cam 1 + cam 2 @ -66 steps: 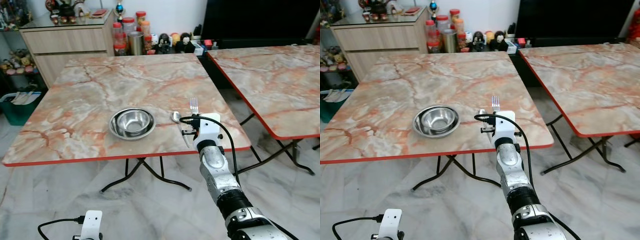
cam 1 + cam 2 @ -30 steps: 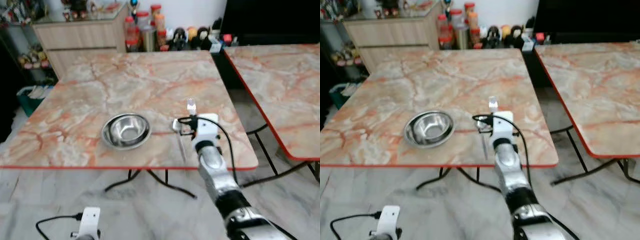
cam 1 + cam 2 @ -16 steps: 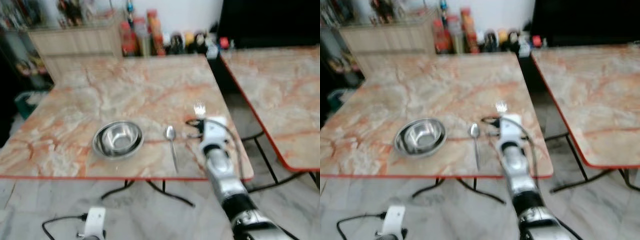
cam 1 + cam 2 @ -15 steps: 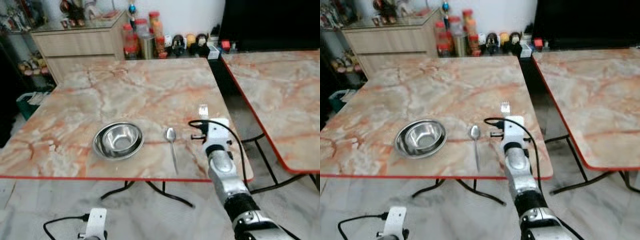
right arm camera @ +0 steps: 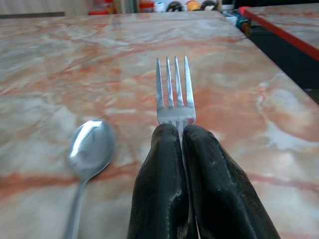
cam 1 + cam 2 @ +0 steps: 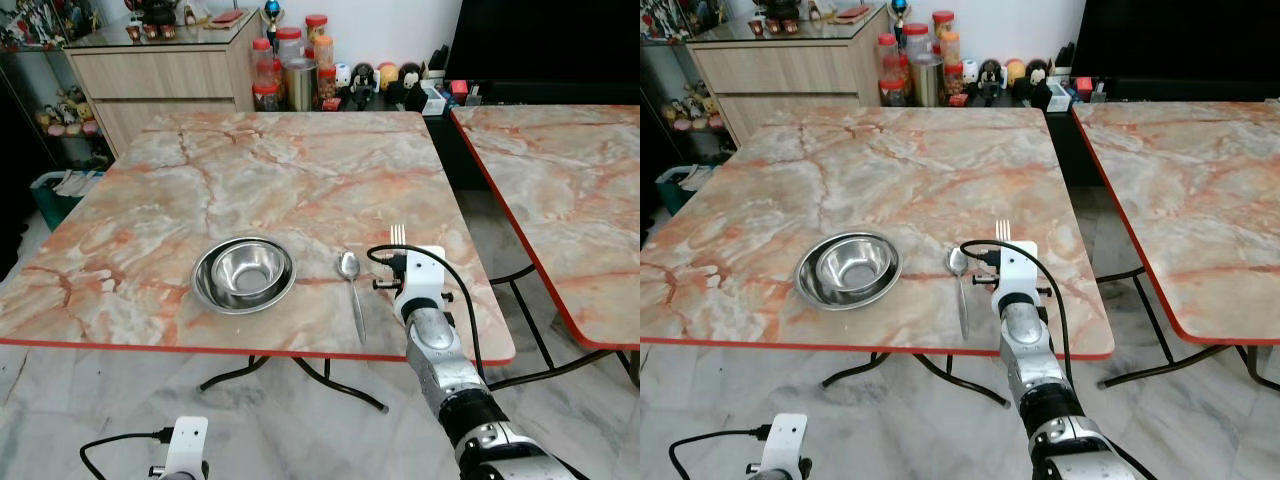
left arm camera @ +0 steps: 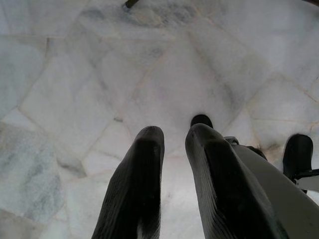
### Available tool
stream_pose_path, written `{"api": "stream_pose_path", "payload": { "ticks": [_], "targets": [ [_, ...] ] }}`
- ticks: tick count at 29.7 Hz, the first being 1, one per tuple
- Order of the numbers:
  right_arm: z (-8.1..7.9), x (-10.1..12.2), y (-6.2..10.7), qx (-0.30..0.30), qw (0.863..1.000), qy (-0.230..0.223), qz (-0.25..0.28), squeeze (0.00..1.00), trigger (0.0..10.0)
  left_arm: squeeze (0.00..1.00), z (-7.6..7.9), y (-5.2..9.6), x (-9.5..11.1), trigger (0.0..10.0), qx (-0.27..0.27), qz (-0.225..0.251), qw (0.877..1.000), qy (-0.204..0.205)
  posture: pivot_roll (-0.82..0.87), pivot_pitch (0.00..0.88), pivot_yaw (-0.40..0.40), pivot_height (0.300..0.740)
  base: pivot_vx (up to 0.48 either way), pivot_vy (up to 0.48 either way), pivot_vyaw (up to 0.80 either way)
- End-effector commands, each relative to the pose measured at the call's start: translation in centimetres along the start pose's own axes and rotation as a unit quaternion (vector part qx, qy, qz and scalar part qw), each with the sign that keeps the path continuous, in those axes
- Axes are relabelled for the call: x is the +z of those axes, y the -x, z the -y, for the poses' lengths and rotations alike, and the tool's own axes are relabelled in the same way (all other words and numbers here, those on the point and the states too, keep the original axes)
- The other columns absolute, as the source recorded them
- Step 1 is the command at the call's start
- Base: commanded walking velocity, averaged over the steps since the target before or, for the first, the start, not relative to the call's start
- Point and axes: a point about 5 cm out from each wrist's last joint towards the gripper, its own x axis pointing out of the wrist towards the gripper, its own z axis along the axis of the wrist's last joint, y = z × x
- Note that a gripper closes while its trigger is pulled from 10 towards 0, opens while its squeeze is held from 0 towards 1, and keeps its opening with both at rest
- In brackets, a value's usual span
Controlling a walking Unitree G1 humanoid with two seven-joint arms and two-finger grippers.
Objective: Setting the table
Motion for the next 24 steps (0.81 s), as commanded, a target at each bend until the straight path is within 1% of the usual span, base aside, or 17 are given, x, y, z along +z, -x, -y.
{"api": "stream_pose_path", "payload": {
  "ticks": [1, 6, 12, 16, 18, 21, 24],
  "targets": [
    [-0.06, 1.03, -0.52, 0.002, 1.000, -0.003, 0.006, 0.00, 10.0, 0.00, -0.14, 0.03, -0.29, 10.0, 0.004, -0.006, 1.000, 0.003, -0.03, 0.000, 0.006, 0.740, 0.000, 0.000, 0.00],
    [0.18, 1.09, -0.75, -0.001, 1.000, -0.007, -0.001, 0.00, 10.0, 0.00, -0.13, 0.03, -0.30, 10.0, 0.005, -0.006, 1.000, 0.005, -0.02, 0.000, 0.003, 0.740, 0.000, 0.000, 0.00],
    [0.00, 1.35, -0.89, 0.005, 1.000, -0.006, 0.002, 0.00, 10.0, 0.00, -0.14, 0.05, -0.38, 10.0, 0.005, -0.007, 1.000, 0.005, -0.03, 0.000, 0.003, 0.740, 0.000, 0.000, 0.00],
    [-0.23, 1.45, -0.88, 0.012, 1.000, 0.005, 0.006, 0.00, 10.0, 0.00, -0.16, 0.05, -0.42, 10.0, 0.007, -0.008, 1.000, 0.003, -0.03, 0.000, 0.003, 0.740, 0.000, 0.000, 0.00],
    [-0.37, 1.45, -0.86, 0.015, 1.000, 0.010, 0.008, 0.00, 10.0, 0.00, -0.17, 0.06, -0.44, 10.0, 0.007, -0.008, 1.000, 0.004, -0.02, 0.000, 0.004, 0.740, 0.000, 0.000, 0.48],
    [-0.43, 1.55, -0.85, 0.012, 1.000, -0.004, 0.013, 0.00, 10.0, 0.00, -0.19, 0.05, -0.42, 10.0, 0.007, -0.007, 1.000, 0.004, -0.02, 0.000, 0.004, 0.740, 0.000, 0.000, 0.00],
    [-0.42, 1.60, -0.86, 0.012, 1.000, -0.006, 0.013, 0.00, 10.0, 0.00, -0.21, 0.05, -0.41, 10.0, 0.007, -0.007, 1.000, 0.003, -0.02, 0.000, 0.006, 0.740, 0.000, 0.000, 0.00]
  ]
}}
